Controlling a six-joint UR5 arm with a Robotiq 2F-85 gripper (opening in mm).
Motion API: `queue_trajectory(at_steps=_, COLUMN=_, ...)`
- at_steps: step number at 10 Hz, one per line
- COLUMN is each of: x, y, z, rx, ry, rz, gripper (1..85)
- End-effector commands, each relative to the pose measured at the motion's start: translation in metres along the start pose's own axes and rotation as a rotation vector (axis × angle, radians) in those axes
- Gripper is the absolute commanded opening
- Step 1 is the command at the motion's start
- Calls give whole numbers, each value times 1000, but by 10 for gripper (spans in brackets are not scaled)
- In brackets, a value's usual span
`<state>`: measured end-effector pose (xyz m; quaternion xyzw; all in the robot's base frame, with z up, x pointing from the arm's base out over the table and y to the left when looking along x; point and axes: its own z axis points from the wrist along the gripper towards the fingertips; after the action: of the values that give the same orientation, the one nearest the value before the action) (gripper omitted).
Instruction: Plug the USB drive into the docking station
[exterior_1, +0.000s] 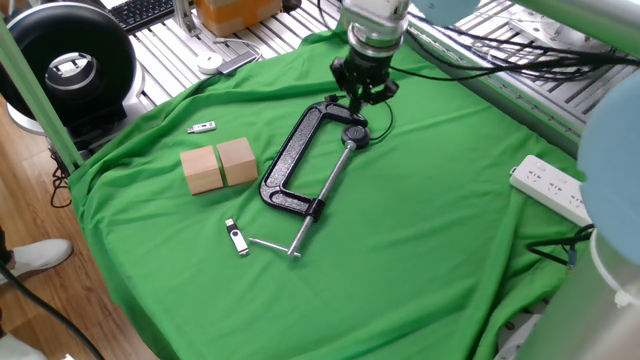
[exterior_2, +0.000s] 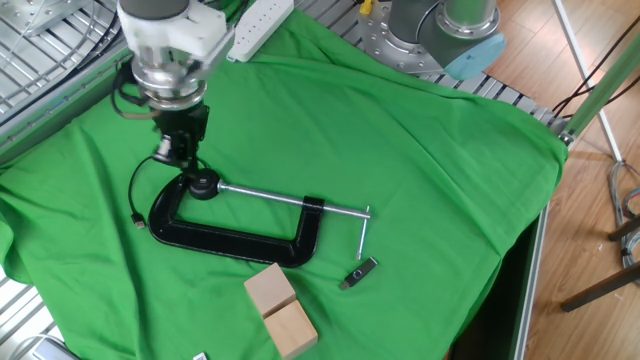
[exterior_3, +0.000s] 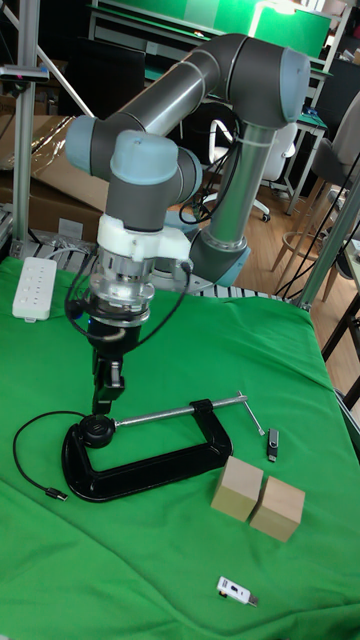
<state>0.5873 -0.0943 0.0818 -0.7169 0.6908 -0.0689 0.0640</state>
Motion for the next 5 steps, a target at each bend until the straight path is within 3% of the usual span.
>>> queue_trajectory(at_steps=1, x=24, y=-8, z=-7, rx=84, ry=38, rz=679, gripper=17)
queue_trajectory(at_steps=2, x=27, y=6, z=-1, rx=48, ry=47, rz=901, gripper=17)
queue_trajectory(at_steps=3, x=16, y=28, z=3, rx=-35, ry=48, rz=1126, gripper=17)
queue_trajectory(at_steps=4, x=10, y=44, z=2, rx=-86, ry=80, rz=1331, gripper=17)
queue_trajectory(at_steps=5, x=6, y=42, z=-1, rx=-80, ry=90, rz=1455, gripper=17)
